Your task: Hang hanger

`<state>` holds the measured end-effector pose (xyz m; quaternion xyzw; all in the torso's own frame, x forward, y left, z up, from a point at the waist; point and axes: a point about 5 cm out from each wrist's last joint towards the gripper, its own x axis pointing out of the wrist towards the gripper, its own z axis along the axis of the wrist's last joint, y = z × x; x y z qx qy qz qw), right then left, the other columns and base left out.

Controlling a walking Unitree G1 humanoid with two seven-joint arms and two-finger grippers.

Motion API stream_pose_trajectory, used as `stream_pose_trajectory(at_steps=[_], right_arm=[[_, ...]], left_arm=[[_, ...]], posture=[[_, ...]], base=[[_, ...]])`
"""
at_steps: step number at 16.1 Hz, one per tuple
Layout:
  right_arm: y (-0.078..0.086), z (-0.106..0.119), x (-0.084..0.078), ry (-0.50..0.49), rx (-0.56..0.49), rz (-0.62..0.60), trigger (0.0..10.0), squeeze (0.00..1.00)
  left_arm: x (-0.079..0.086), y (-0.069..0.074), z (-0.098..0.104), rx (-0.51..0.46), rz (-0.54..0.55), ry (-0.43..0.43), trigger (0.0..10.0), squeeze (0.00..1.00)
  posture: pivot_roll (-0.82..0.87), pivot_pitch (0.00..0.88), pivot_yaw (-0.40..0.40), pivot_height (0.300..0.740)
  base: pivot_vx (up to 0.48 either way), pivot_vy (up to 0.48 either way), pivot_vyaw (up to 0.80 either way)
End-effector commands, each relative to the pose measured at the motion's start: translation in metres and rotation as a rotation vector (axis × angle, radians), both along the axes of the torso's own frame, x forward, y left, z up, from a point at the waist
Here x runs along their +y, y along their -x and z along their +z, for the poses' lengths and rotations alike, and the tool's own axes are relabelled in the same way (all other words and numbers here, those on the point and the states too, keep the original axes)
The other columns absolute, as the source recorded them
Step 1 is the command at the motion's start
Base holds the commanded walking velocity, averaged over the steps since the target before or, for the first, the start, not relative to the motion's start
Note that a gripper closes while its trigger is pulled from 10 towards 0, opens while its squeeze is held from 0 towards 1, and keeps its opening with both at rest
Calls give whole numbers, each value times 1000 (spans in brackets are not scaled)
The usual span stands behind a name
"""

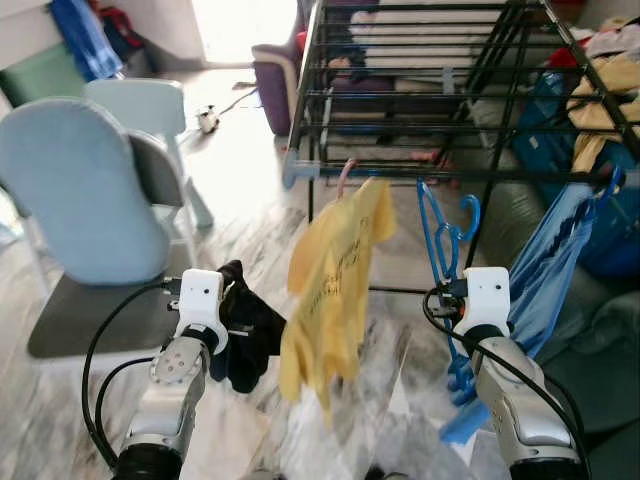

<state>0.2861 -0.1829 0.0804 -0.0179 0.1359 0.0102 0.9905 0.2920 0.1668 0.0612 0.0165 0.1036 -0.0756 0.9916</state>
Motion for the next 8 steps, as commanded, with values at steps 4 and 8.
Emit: stream_pose_trajectory(at_steps=[4,8], right_arm=[[-3,6,3,3,-17,5,10000,0],[-5,9,4,4,-28,10,10000,0]], left_arm=[[1,-4,7,-23,0,-3,10000,0],[1,-4,7,-23,3,-2,10000,0]], posture=[[-115,0,46,740],[-115,0,45,740]], base=[[-364,0,0],[-368,0,0]])
